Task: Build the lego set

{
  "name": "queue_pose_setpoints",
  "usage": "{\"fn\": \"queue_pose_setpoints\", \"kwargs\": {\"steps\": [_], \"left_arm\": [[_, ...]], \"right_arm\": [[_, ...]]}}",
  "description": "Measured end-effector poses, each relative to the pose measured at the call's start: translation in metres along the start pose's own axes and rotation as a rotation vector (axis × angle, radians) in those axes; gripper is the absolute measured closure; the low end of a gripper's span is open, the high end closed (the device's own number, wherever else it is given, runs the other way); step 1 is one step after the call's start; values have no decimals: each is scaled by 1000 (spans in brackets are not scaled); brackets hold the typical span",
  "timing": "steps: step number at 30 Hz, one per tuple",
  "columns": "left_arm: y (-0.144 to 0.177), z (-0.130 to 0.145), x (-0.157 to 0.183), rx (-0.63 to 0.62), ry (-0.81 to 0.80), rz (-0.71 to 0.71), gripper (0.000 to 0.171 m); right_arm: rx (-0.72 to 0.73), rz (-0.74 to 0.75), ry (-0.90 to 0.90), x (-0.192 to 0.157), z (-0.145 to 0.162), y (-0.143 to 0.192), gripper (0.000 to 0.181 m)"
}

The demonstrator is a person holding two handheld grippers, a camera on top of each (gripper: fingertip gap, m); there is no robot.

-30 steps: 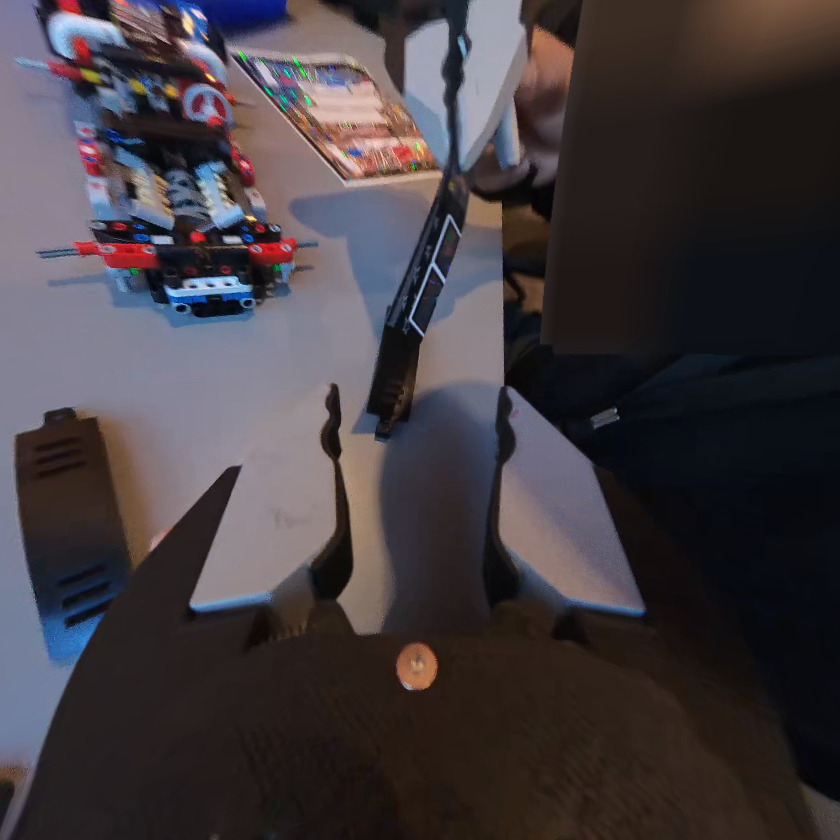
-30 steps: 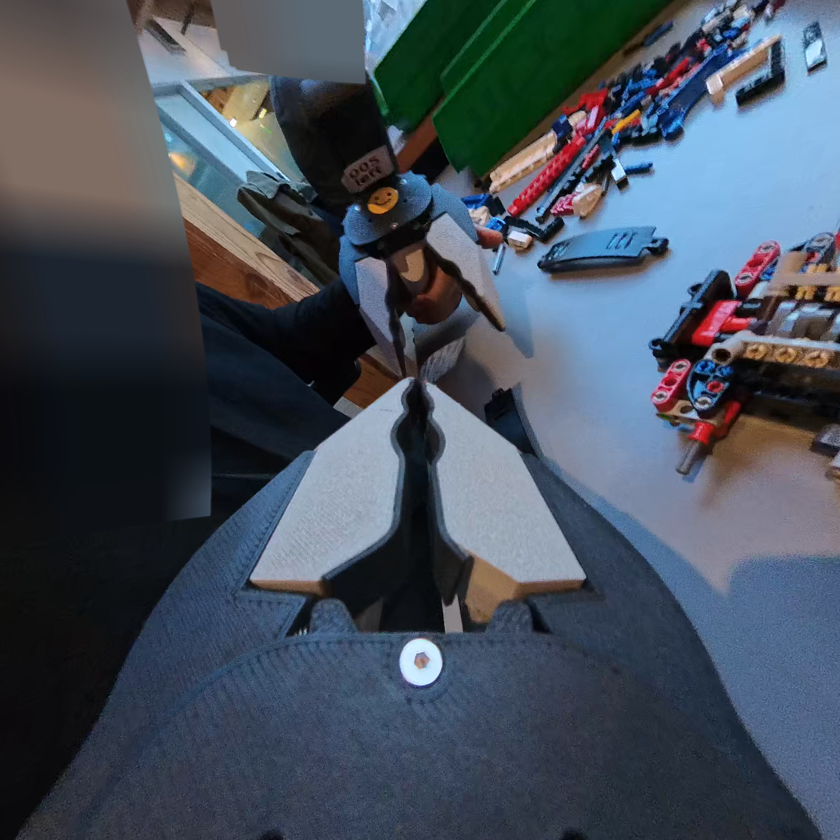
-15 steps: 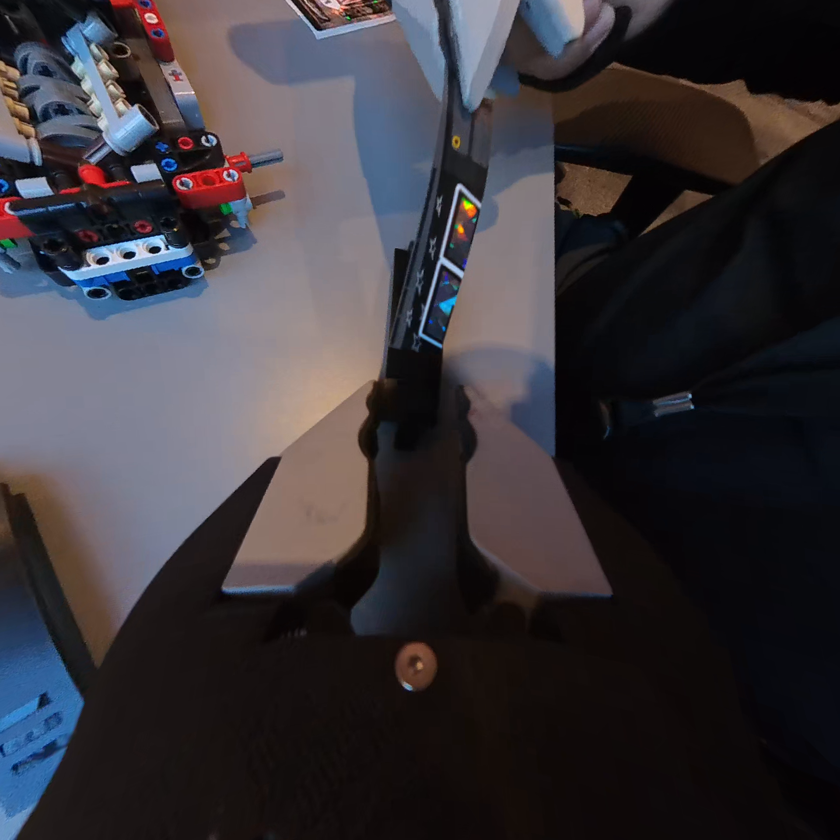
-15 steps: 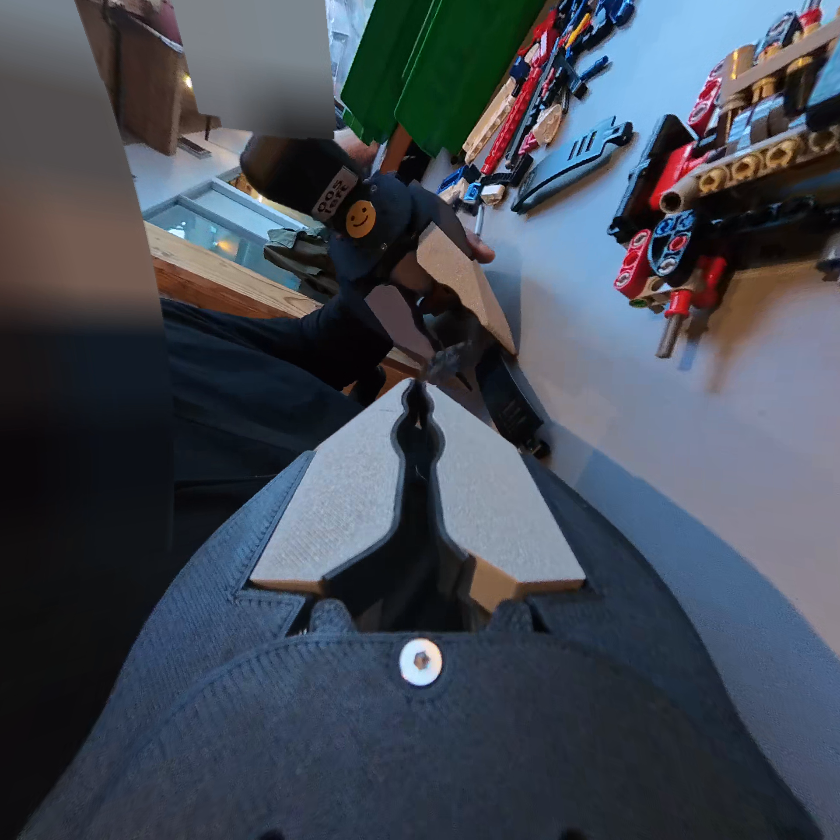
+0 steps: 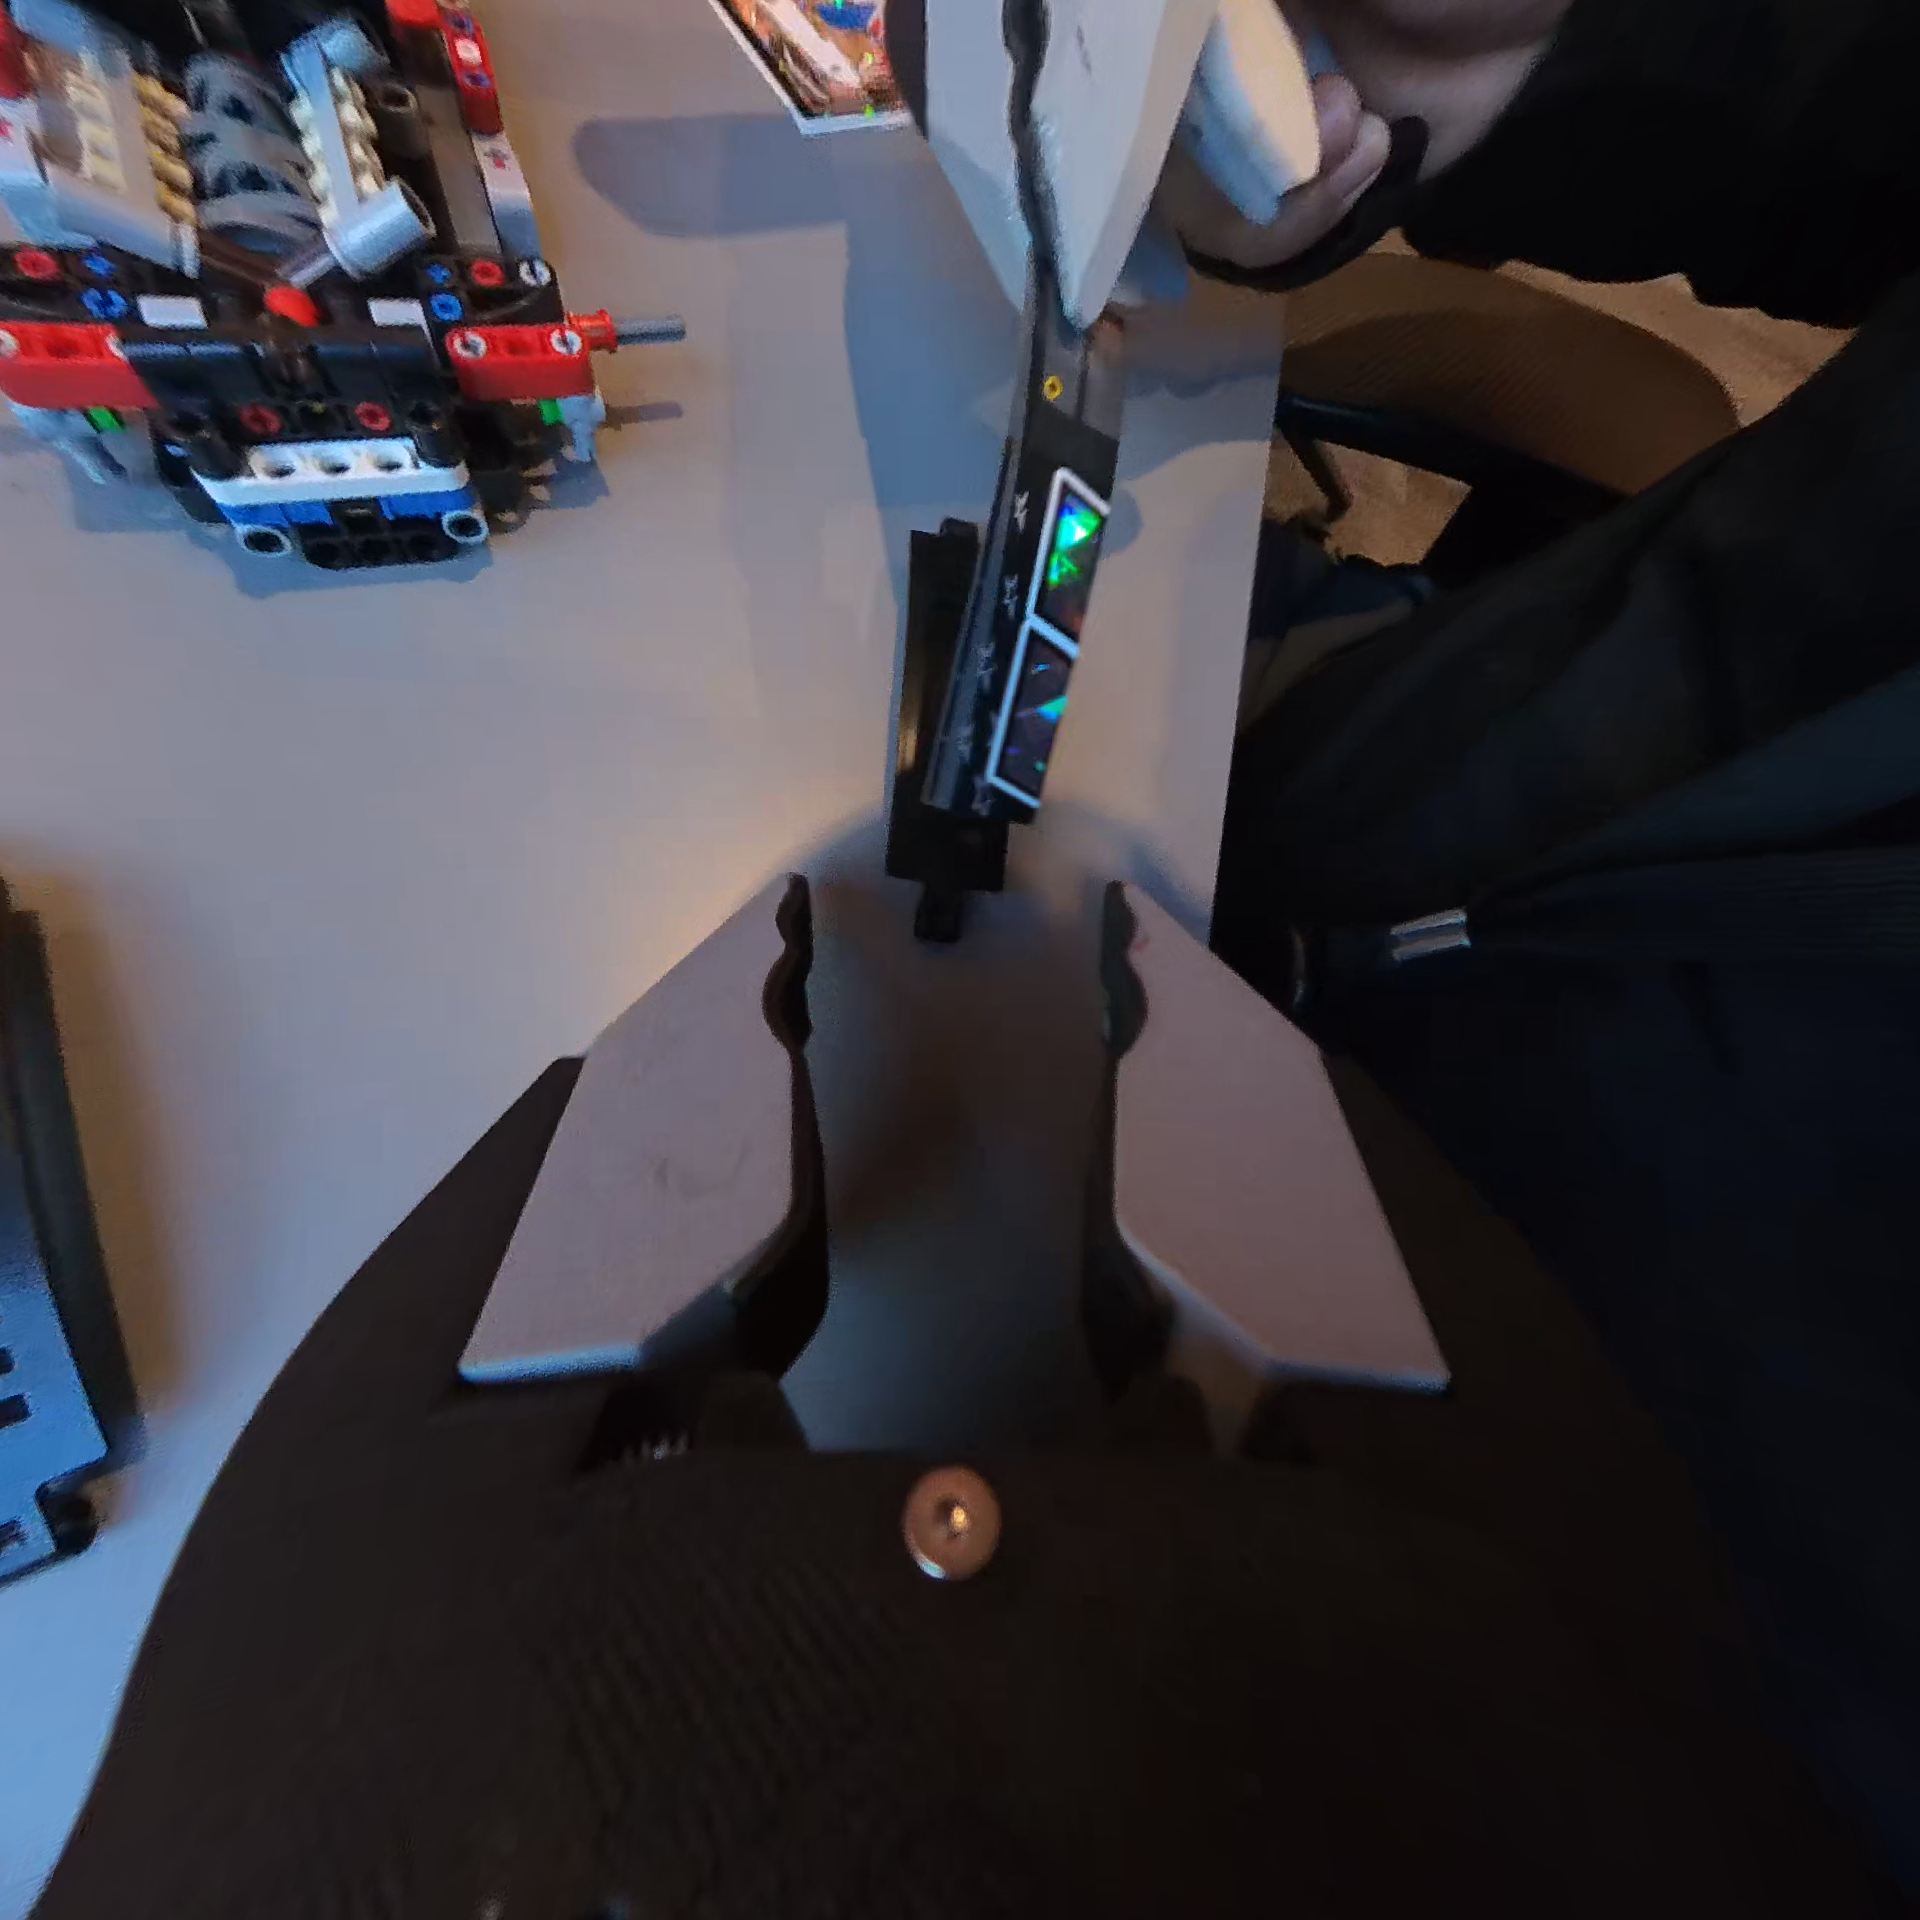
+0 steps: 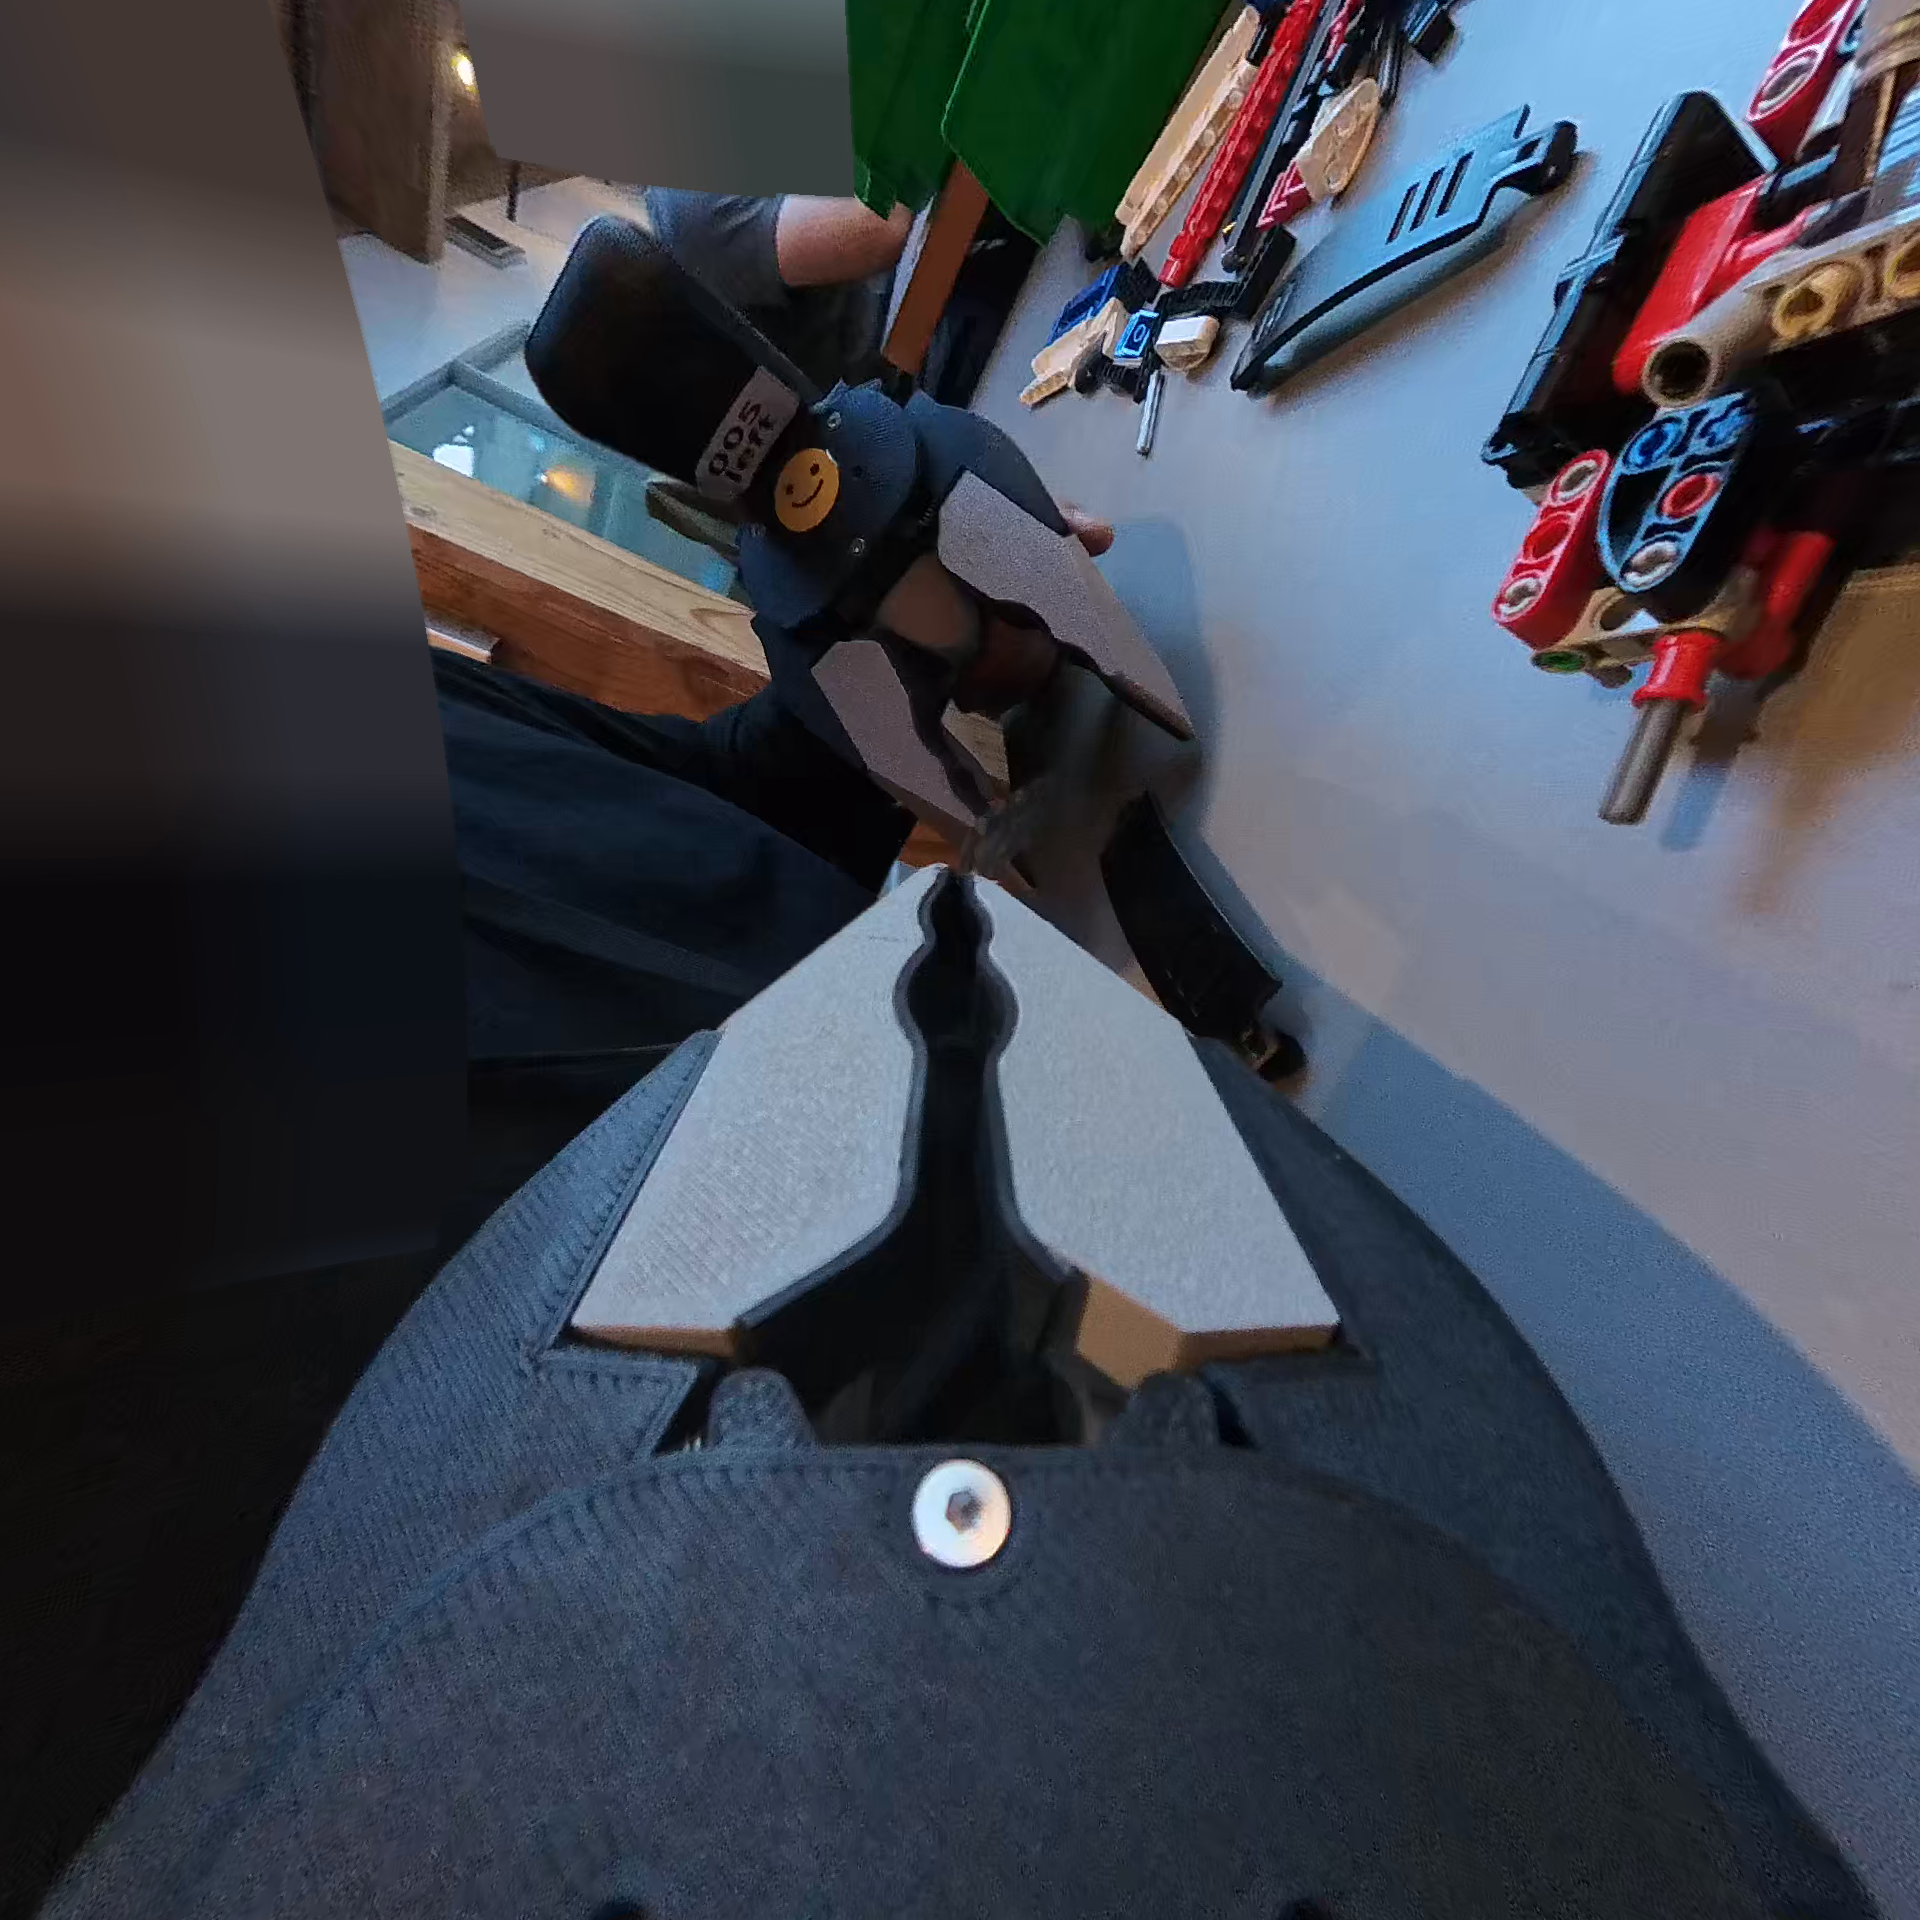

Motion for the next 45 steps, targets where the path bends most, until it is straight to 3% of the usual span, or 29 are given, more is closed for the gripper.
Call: {"fn": "queue_pose_setpoints", "kwargs": {"steps": [8, 12, 24, 45], "left_arm": [[6, -13, 10, 102, -127, -74, 121], [5, -15, 12, 129, -130, -59, 133], [-5, -14, 10, 78, -158, -73, 150], [-12, -13, 6, 31, -141, -86, 148]], "right_arm": [[-6, -15, -16, 1, -1, -6, 181], [4, -17, -31, 3, 0, -6, 181], [4, -25, -54, 7, 2, -7, 181], [-17, 43, -44, 18, 5, -5, 181]]}}
Point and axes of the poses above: each gripper's, where its closed fingertips meet, y back along the fingers, z out of its underside, x = y × z across the jaws, the point moved 5 cm from there along y, back along the fingers, and after that the axes turned 3 degrees about z, right-handed, at the moved point
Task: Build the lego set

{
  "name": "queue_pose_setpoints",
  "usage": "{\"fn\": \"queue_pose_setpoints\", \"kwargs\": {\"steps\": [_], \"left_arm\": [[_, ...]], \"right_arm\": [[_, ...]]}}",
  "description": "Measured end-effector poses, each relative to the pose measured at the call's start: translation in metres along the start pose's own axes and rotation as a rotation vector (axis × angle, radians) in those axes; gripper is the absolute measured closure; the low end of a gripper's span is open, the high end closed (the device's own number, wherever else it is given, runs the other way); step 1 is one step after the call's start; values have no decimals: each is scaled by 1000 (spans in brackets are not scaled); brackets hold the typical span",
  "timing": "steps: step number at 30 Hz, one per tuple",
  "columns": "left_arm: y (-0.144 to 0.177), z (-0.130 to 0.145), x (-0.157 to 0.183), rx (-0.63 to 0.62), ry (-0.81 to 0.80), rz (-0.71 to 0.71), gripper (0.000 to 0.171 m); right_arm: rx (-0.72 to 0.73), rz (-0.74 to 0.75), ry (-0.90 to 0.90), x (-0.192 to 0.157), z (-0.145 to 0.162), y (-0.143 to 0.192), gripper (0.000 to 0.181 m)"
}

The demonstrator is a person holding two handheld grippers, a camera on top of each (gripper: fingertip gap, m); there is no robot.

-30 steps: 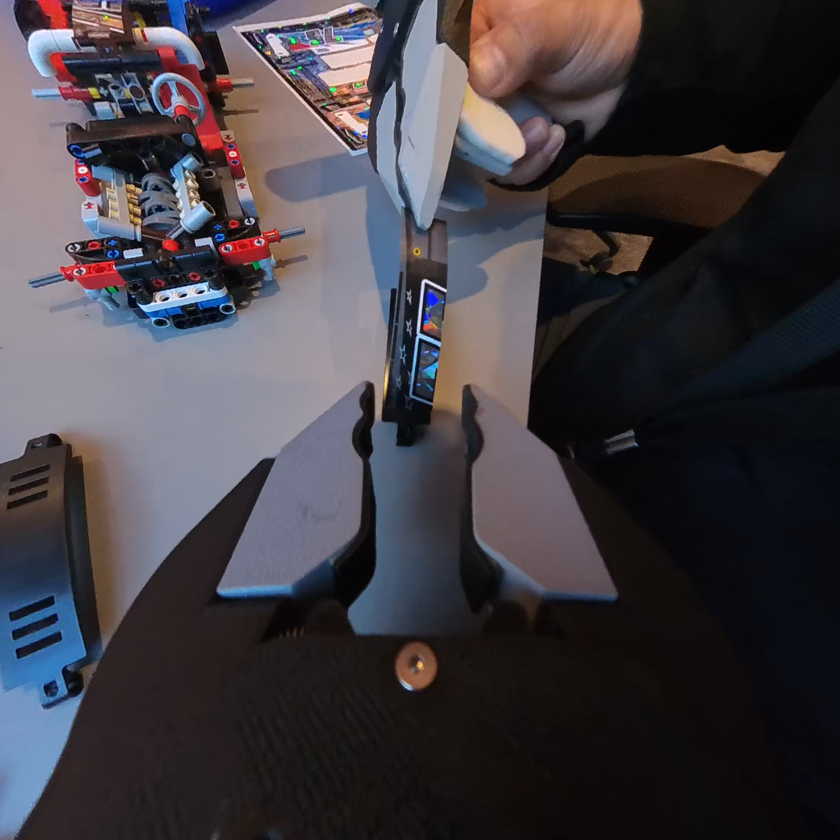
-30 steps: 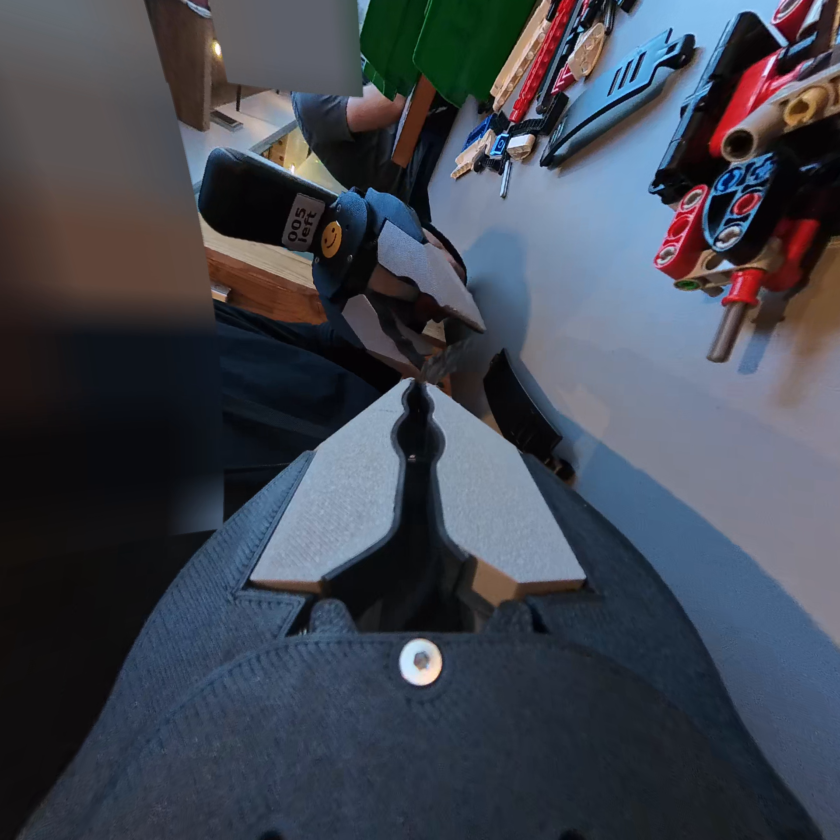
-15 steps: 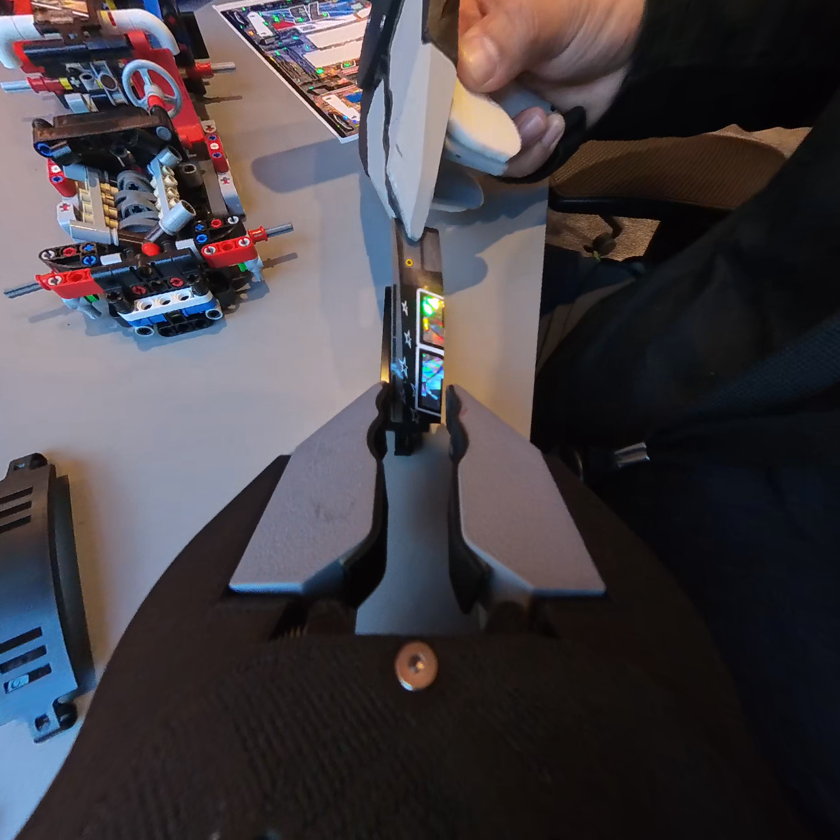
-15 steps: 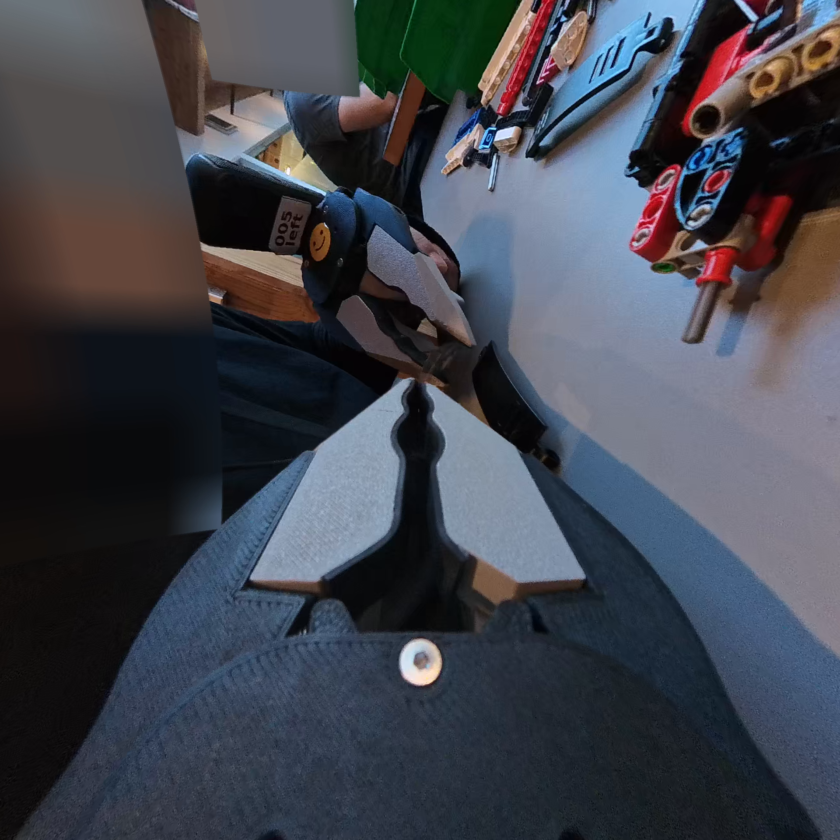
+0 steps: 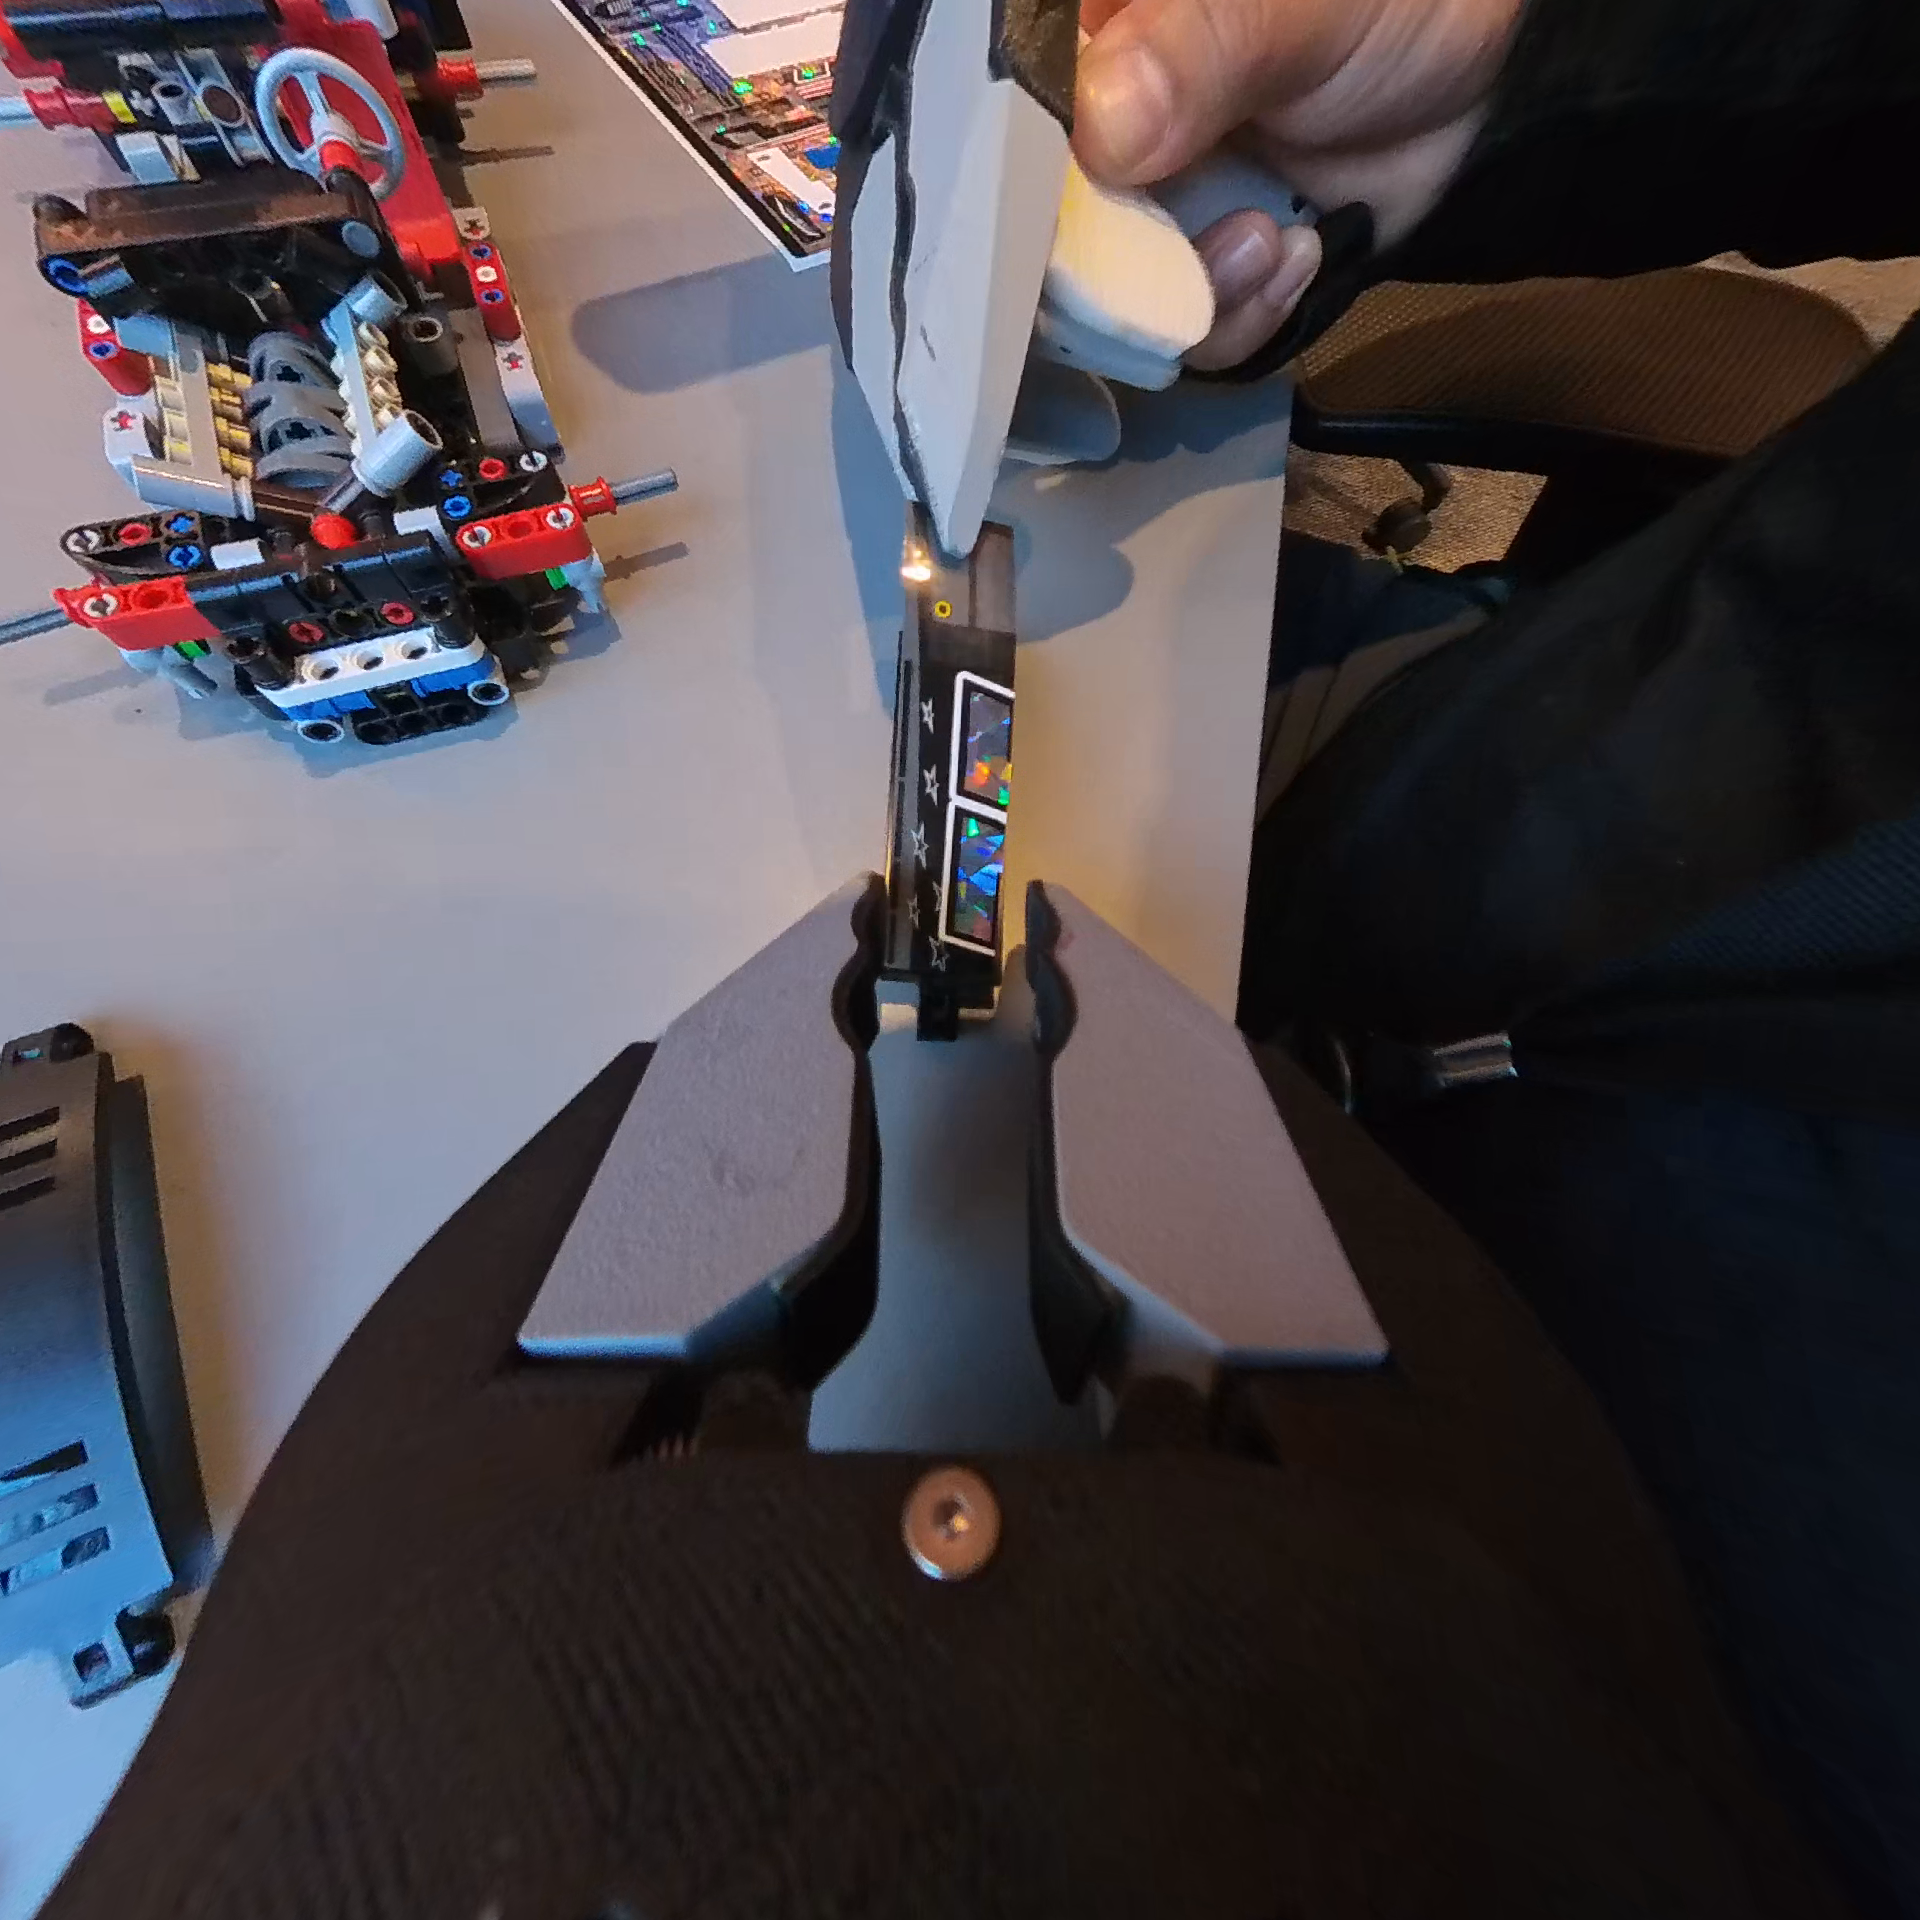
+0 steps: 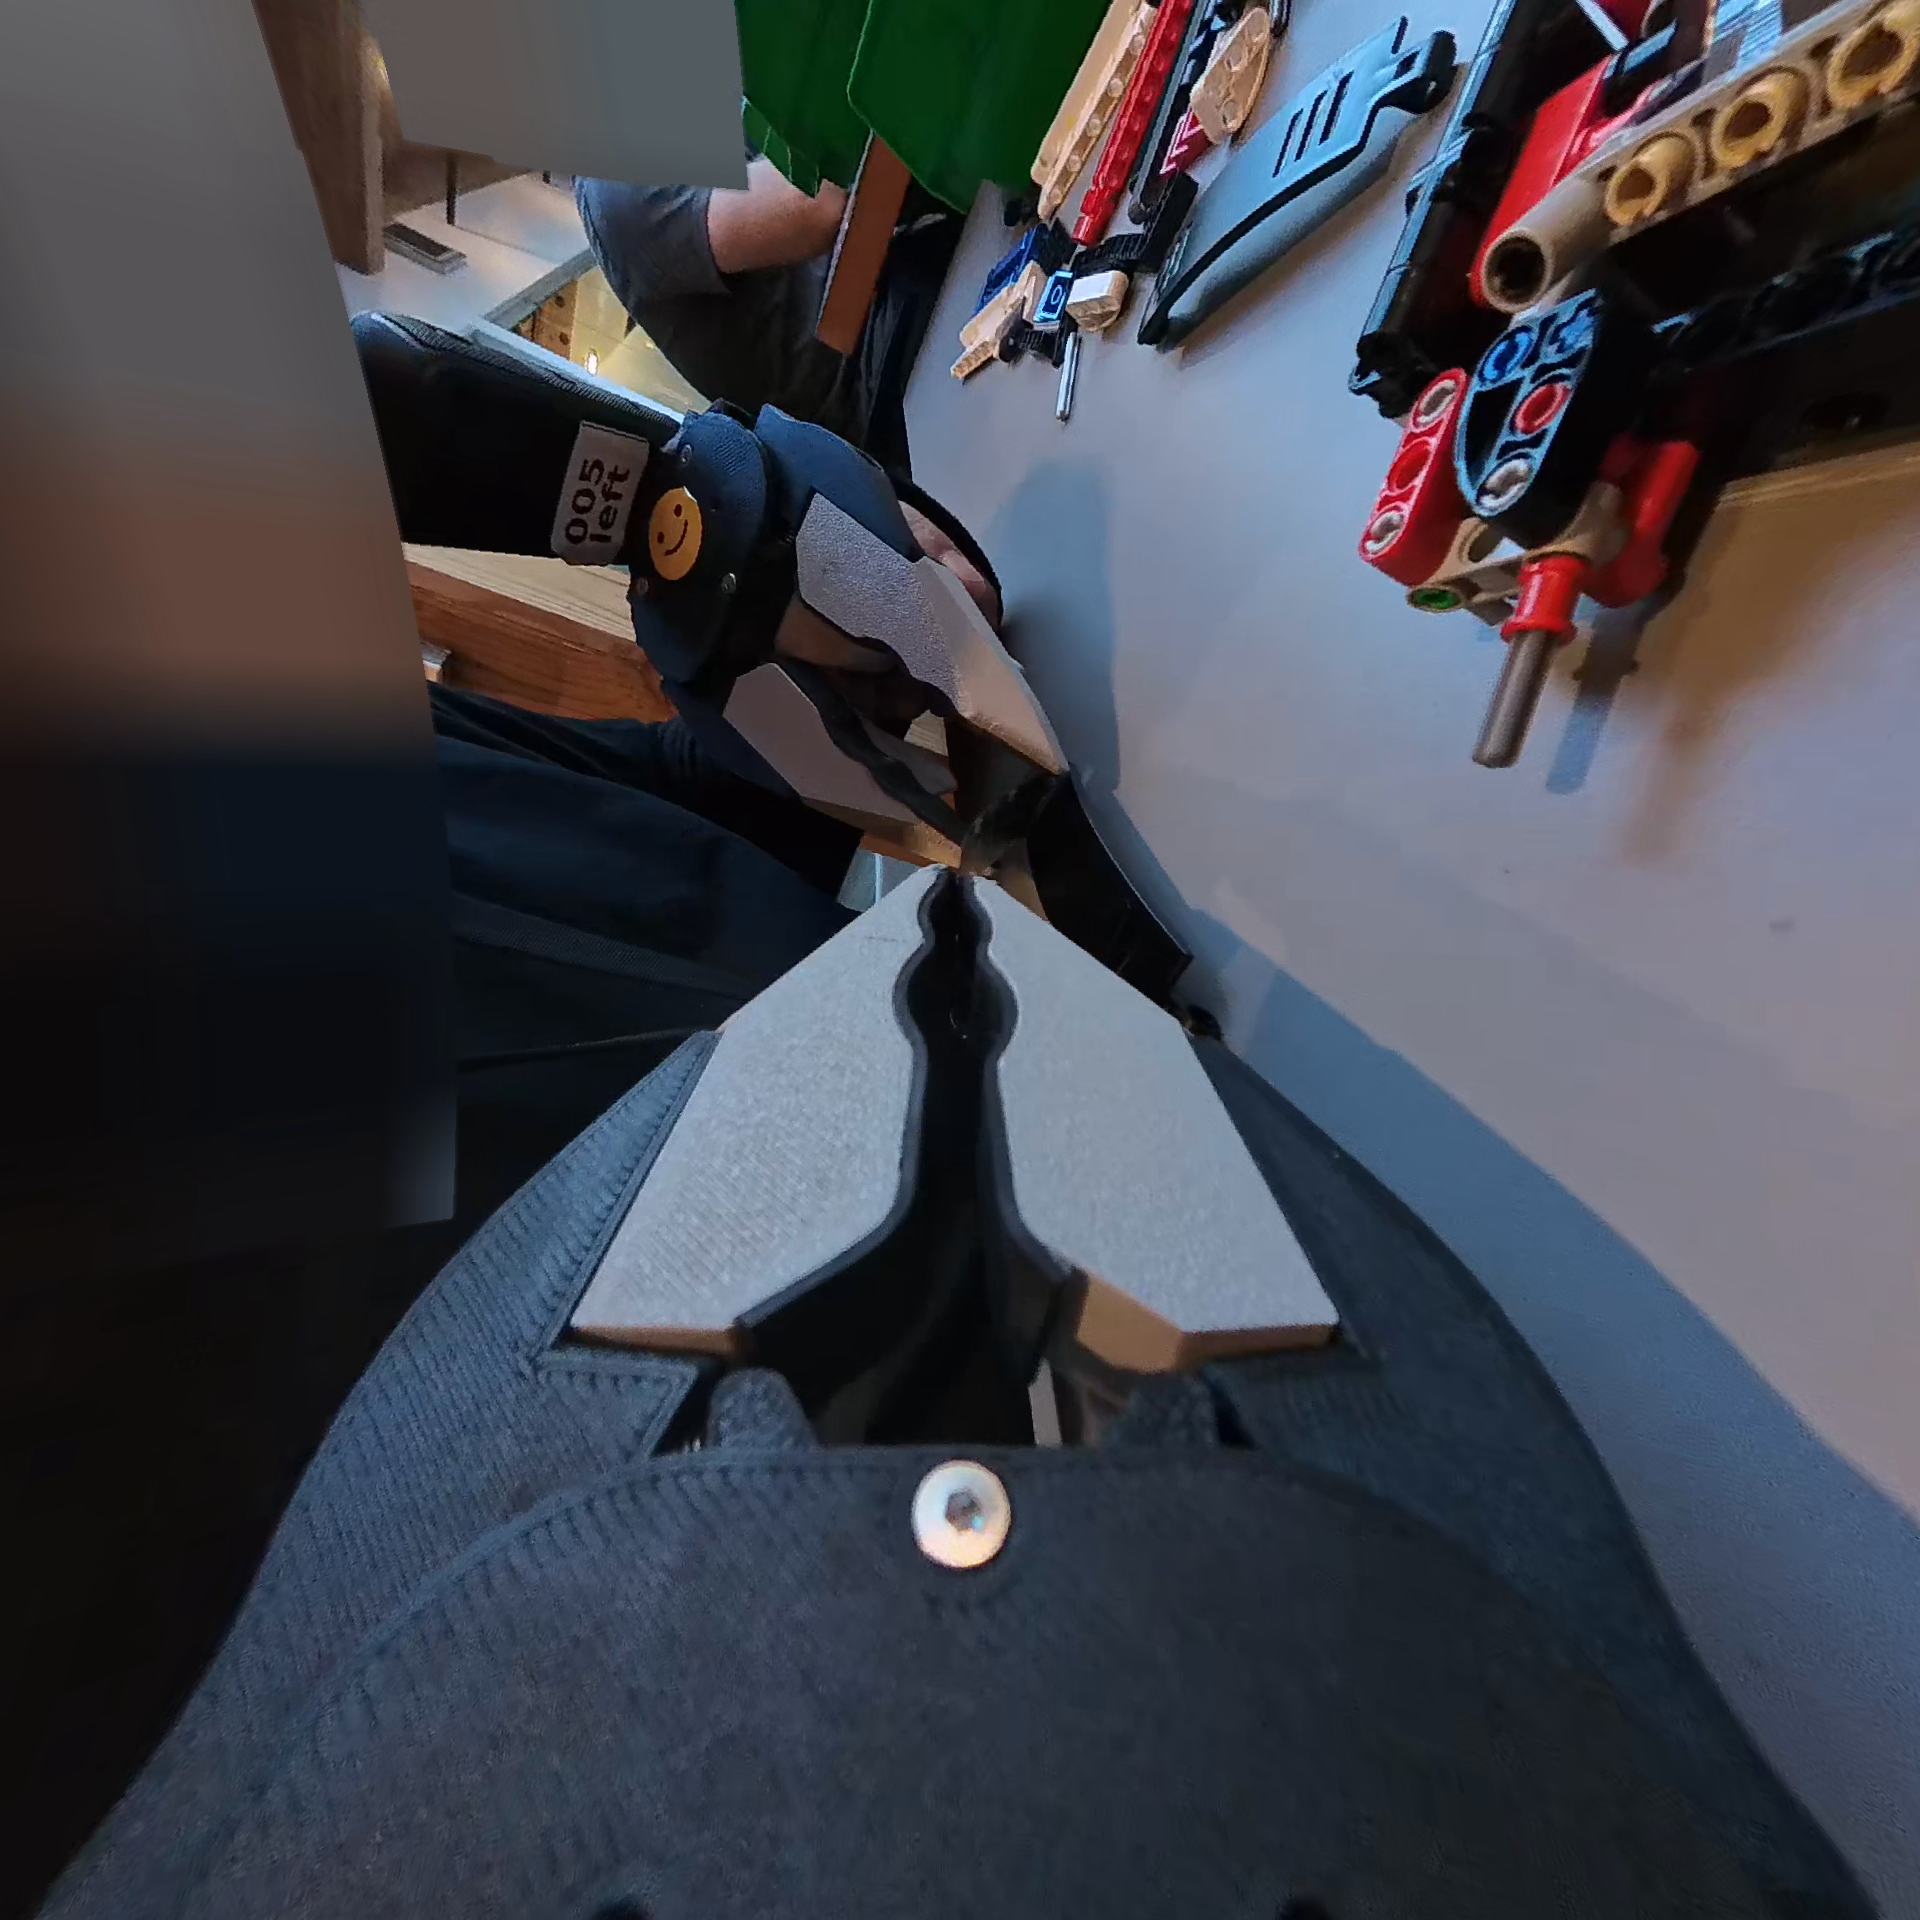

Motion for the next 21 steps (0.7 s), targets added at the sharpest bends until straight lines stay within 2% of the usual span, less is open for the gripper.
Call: {"fn": "queue_pose_setpoints", "kwargs": {"steps": [21], "left_arm": [[-1, 0, 0, -4, 2, 7, 148]], "right_arm": [[3, 9, -9, 4, 2, 1, 181]]}}
Point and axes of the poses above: each gripper's, where its closed fingertips meet, y back along the fingers, z out of its underside, x = y × z across the jaws, the point moved 5 cm from there along y, back along the fingers, and after that the axes turned 3 degrees about z, right-handed, at the moved point
